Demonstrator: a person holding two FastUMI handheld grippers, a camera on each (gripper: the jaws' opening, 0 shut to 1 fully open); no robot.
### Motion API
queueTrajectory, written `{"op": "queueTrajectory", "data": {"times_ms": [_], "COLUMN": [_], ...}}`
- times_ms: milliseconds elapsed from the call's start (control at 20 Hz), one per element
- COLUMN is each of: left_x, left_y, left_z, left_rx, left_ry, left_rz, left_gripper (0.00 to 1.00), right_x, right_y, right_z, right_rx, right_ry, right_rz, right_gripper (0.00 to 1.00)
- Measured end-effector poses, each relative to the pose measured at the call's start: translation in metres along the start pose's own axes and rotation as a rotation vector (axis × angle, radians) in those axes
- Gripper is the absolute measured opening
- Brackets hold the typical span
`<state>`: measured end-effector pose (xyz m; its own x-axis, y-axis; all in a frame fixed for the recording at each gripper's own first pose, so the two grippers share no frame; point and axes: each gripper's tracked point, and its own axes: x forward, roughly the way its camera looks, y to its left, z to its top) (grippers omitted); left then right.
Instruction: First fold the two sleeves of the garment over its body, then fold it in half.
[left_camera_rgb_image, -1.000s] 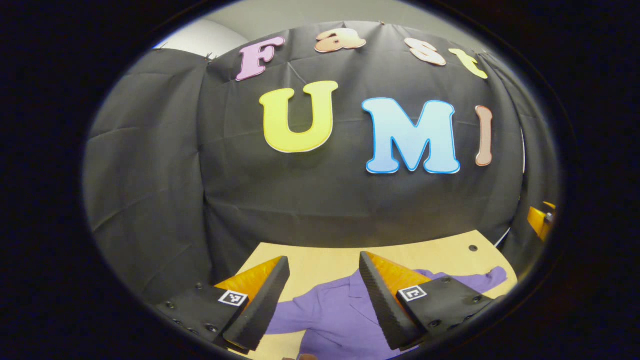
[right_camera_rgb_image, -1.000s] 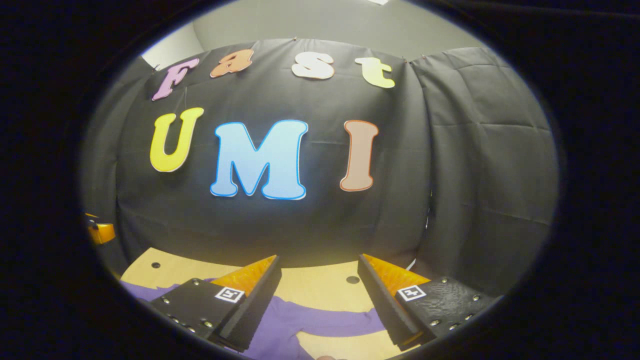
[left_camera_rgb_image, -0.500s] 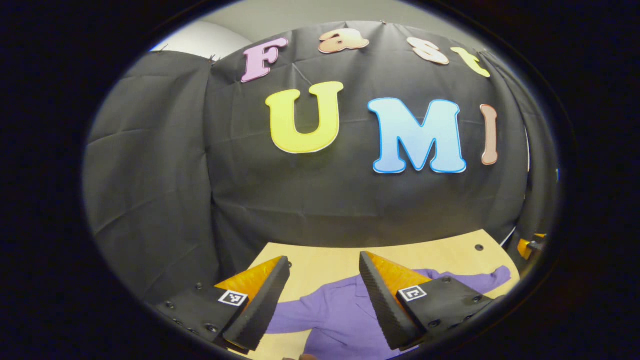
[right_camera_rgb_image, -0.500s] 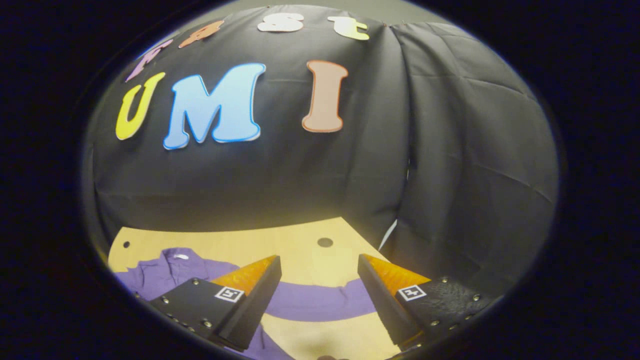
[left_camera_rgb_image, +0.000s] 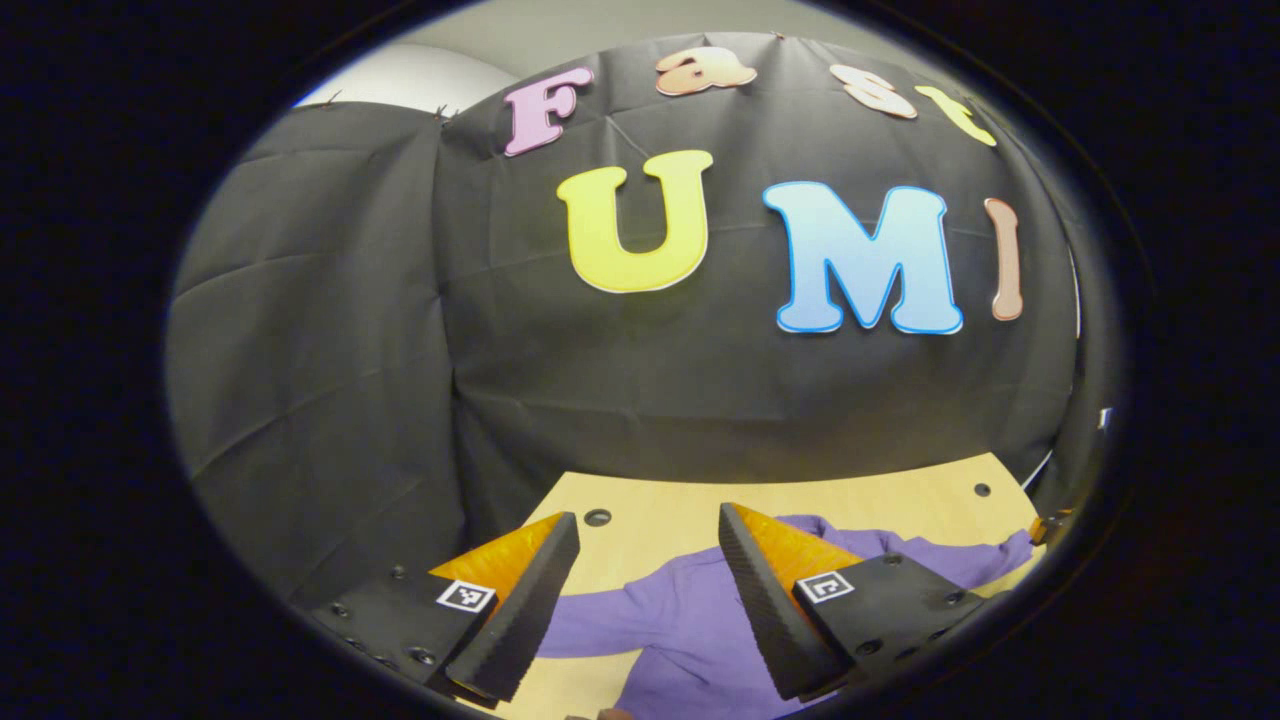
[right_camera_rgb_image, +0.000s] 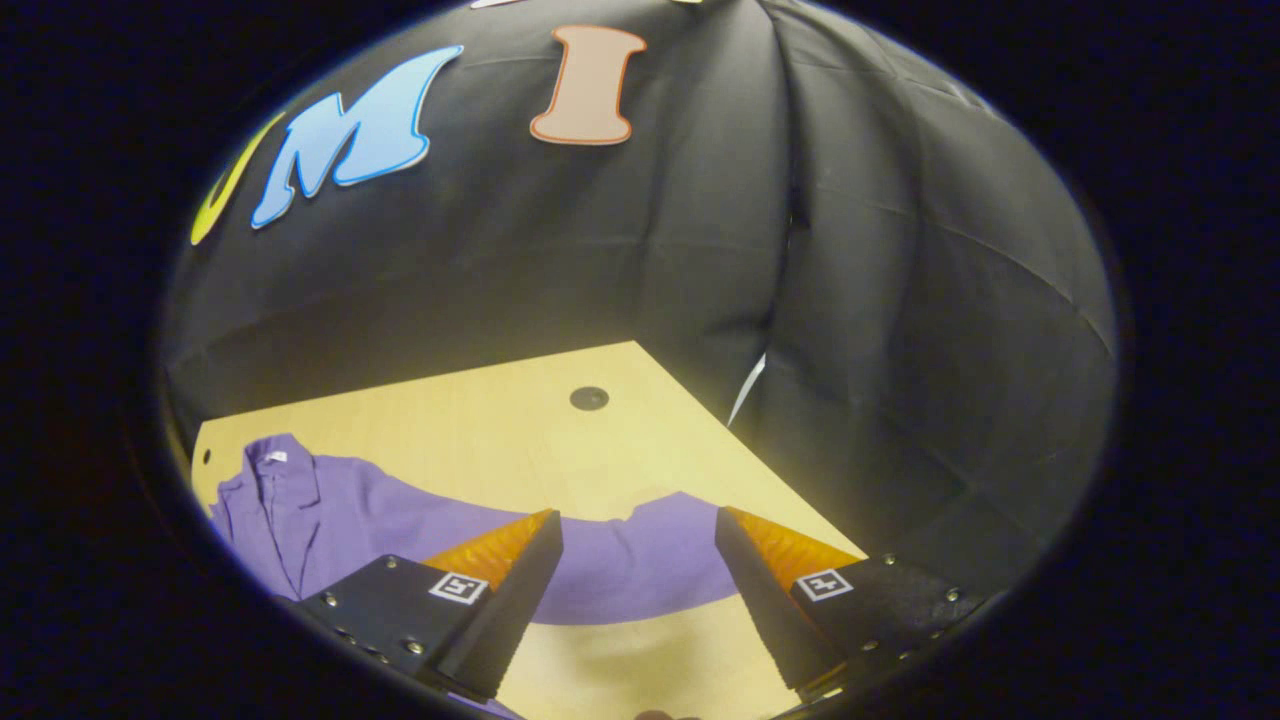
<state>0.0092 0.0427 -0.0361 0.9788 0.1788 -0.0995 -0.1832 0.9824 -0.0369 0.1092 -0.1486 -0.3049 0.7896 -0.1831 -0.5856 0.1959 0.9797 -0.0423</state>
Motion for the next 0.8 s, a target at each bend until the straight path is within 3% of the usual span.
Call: {"op": "queueTrajectory", "data": {"times_ms": [400,750,800], "left_x": [0.008,0.014,0.015], "left_y": [0.000,0.000,0.000], "left_z": [-0.009,-0.013,-0.013], "left_rx": [0.002,0.025,0.028], "left_ry": [0.039,0.063,0.063], "left_rz": [0.050,0.072,0.075], "left_gripper": [0.98,0.98,0.94], "right_x": [0.059,0.083,0.083], "right_y": [-0.020,-0.024,-0.021], "right_z": [-0.049,-0.088,-0.095], "right_rx": [-0.016,-0.033,-0.029], "right_ry": [0.132,0.238,0.261], "right_rz": [-0.027,-0.030,-0.012], "right_gripper": [0.96,0.95,0.96]}}
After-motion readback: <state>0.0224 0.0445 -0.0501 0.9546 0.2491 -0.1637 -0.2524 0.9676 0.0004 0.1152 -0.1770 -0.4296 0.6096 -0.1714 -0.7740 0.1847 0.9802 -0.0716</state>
